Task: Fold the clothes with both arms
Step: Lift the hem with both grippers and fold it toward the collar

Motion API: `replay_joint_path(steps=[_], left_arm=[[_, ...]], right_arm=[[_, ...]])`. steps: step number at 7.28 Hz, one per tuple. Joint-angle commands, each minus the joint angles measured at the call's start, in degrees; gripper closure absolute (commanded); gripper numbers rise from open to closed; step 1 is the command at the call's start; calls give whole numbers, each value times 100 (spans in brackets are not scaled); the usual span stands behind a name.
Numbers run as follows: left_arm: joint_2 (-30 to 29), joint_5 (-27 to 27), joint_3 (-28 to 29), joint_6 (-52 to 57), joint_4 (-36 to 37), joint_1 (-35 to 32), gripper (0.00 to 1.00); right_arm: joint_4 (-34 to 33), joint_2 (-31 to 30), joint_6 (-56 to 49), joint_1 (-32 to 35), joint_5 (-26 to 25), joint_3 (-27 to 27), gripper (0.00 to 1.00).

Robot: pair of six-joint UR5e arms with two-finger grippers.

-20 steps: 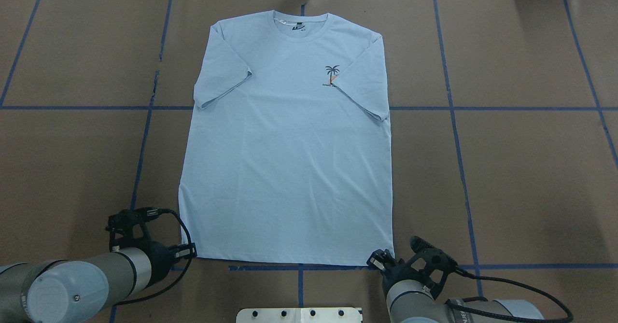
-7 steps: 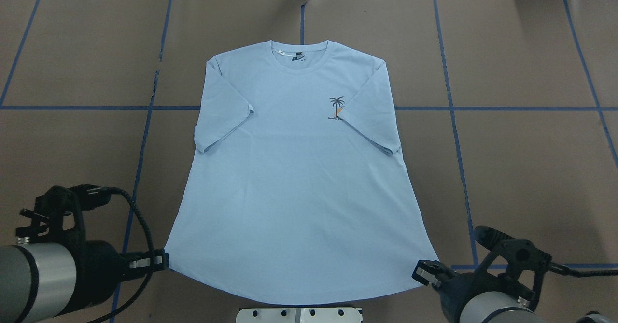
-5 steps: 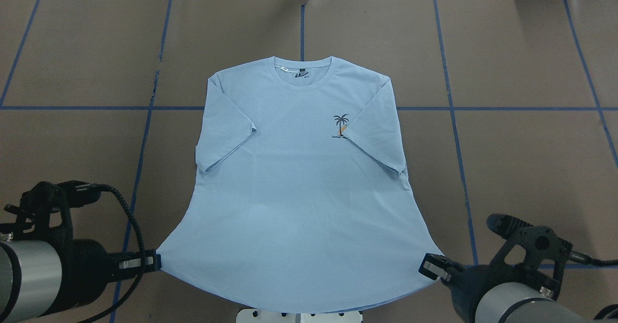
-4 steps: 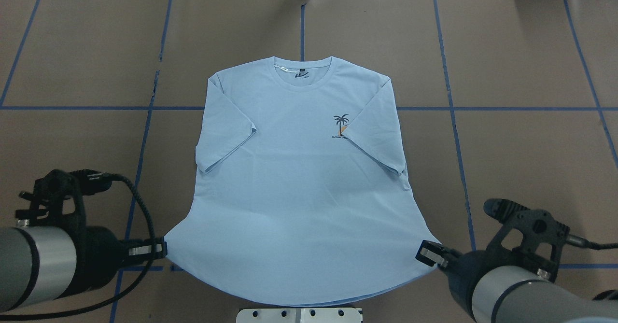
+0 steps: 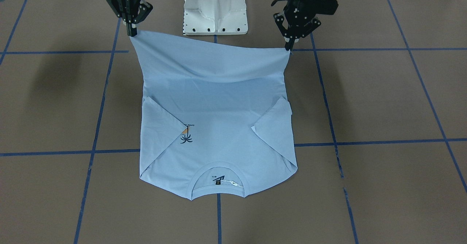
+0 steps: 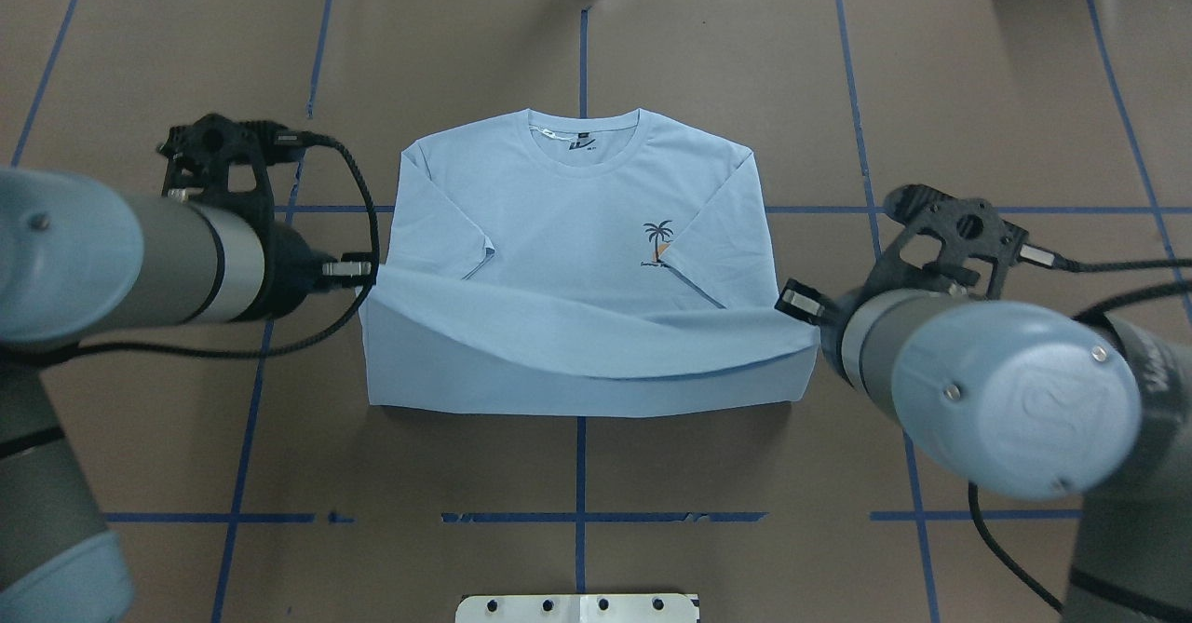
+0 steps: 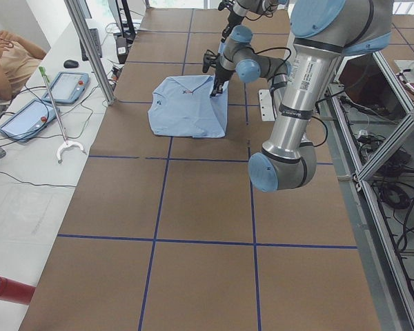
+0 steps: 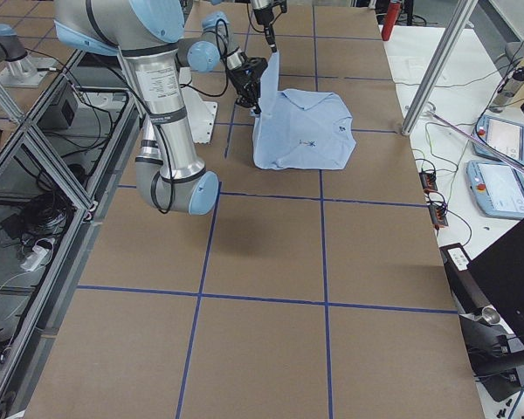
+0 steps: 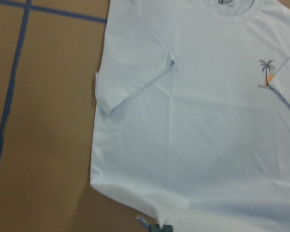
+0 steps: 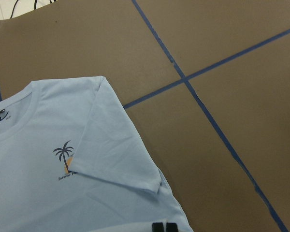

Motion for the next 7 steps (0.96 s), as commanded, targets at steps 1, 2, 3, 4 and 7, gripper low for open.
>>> replay_joint_path(steps=[1,2,3,4,7], left_arm=[[-679,-53,1430,523,-394,-736,100],[-821,-27,2229,567,-1032,-842,100],[-1005,-9,2942,672,-1622,-930,100],[-1285,0,3549,751,-1941,-1018,100],[-1498,17,4492,778,-2636,-1063,100]], right_arm=[[1467,182,-552,841,316,-1509,100],[1752,384,-615,1078,316,-2117,100],[1972,594,-772,1272,325,-2627,100],[2314,736,-896,1457,429,-3094,100],[3316,1175,-958,1573,474,-4561,100]])
